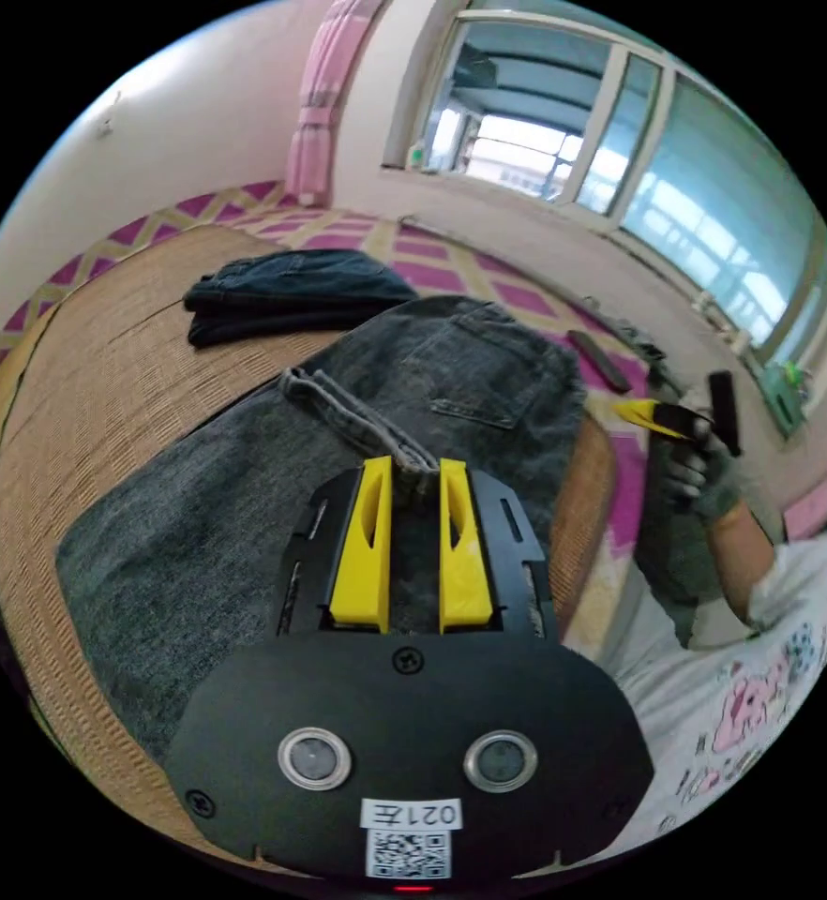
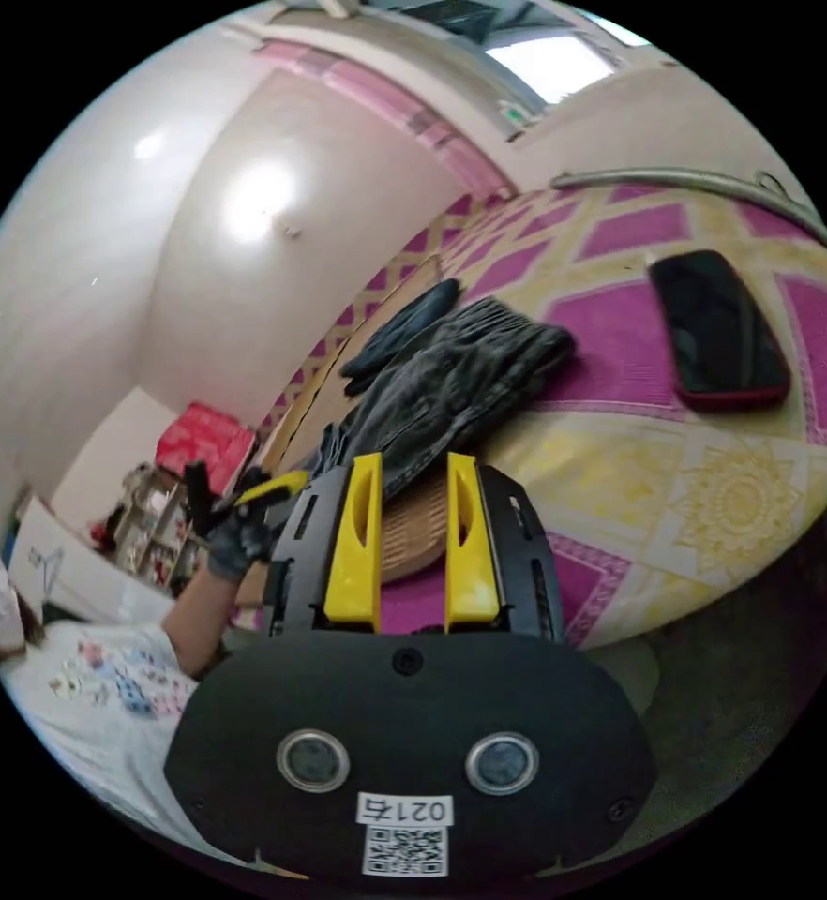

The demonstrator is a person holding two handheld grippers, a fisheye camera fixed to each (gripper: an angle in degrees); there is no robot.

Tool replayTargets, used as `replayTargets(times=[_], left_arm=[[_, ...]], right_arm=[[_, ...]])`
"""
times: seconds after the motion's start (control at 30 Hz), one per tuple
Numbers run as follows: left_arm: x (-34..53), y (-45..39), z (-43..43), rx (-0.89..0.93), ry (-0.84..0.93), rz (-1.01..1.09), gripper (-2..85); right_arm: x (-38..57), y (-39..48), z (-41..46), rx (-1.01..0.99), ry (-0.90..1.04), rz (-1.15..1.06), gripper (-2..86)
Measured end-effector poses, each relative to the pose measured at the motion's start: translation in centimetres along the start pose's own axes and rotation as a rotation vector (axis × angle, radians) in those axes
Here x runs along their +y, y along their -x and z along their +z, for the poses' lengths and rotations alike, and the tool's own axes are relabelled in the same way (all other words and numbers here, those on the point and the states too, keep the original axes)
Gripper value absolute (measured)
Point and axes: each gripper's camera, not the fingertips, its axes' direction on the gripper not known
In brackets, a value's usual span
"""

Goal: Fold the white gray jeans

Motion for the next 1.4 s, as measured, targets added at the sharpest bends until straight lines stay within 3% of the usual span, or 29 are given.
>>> replayTargets(times=[0.27, 0.43, 0.57, 0.63, 0.8, 0.87, 0.97, 1.1, 1.17, 1.4], left_arm=[[4.9, 1.2, -4.8, -0.034, -0.019, -0.062, 4.1], [7.6, 1.8, -6.6, -0.088, -0.026, -0.108, 1.2], [9.2, 2.7, -7.8, -0.094, -0.047, -0.147, -0.6], [10.2, 3.8, -8.6, -0.099, -0.047, -0.189, -0.9], [12.5, 5.2, -10.7, -0.122, -0.066, -0.24, -1.0], [13.5, 5.5, -11.4, -0.146, -0.071, -0.257, -1.0], [15.3, 6.2, -12.6, -0.15, -0.088, -0.3, -1.0], [17.9, 7.4, -13.7, -0.161, -0.089, -0.368, -1.0], [18.9, 7.8, -14.1, -0.156, -0.081, -0.391, -1.0], [21.9, 8.8, -17.1, -0.17, -0.142, -0.474, -0.9]], right_arm=[[-6.4, -7.1, 3.7, 0.037, -0.104, 0.315, 14.8], [-8.3, -9.8, 7.2, 0.014, -0.133, 0.438, 11.3], [-8.1, -11.2, 9.1, -0.132, -0.165, 0.496, 6.2], [-9.7, -5.8, 8.5, -0.049, -0.163, 0.295, 5.9], [-8.3, 17.8, 12.6, 0.173, -0.104, -0.386, 5.8], [-3.2, 27.9, 17.9, 0.241, -0.067, -0.678, 5.8], [5.5, 35.9, 26.8, 0.276, 0.003, -0.96, 5.8], [17.3, 38.5, 40.2, 0.242, 0.212, -1.186, 5.6], [23.2, 35.5, 48.2, 0.237, 0.443, -1.171, 5.5], [26.6, 37.5, 44.2, 0.253, 0.162, -1.173, 5.4]])
